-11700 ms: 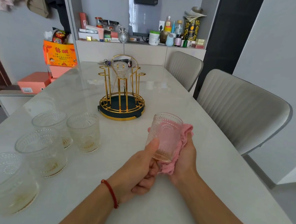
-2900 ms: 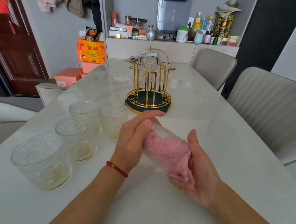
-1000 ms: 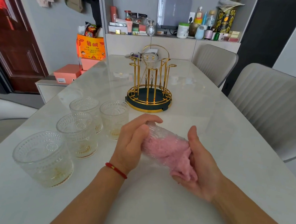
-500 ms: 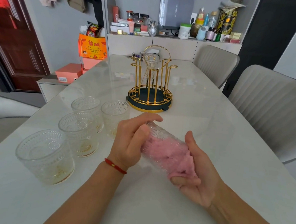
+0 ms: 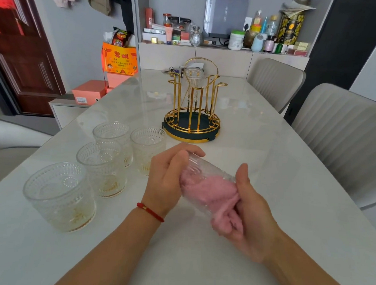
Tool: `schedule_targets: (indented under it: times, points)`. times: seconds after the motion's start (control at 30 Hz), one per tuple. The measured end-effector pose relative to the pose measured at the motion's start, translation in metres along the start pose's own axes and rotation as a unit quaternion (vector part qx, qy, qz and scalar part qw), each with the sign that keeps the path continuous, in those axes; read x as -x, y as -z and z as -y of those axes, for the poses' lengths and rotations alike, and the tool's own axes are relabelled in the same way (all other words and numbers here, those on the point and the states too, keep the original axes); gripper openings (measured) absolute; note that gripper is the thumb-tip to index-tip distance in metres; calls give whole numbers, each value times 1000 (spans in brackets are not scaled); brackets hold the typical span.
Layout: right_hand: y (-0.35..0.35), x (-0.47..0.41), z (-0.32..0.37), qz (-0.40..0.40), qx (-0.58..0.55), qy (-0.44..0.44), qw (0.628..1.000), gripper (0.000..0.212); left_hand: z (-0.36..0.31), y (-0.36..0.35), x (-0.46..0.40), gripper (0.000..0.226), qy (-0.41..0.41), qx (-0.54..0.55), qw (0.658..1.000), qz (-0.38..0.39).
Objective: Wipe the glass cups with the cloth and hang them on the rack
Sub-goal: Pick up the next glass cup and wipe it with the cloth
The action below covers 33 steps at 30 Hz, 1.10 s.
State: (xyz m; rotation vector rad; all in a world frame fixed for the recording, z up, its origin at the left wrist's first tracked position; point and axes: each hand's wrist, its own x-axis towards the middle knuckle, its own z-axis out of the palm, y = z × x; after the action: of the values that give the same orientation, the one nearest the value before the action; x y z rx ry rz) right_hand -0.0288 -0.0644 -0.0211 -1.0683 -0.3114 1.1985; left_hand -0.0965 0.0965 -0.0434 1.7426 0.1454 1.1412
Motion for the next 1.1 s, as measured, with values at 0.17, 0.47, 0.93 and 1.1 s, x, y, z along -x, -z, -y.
schedule_targets:
  times: [0.17, 0.47, 0.93, 1.1]
  points:
    - [4, -2, 9, 56, -91, -14, 994, 92, -5, 3, -4, 49, -30, -24, 997, 62]
    - [7, 1, -5, 11, 334, 161, 929, 82, -14, -12, -3, 36, 264, -15, 964, 22]
    - [9, 2, 18, 8, -93, 5, 996, 77, -3, -1, -3, 41, 10, 21, 1000, -12]
    - [24, 5, 36, -5, -94, 25, 995, 73, -4, -5, 1, 36, 97, 43, 992, -62]
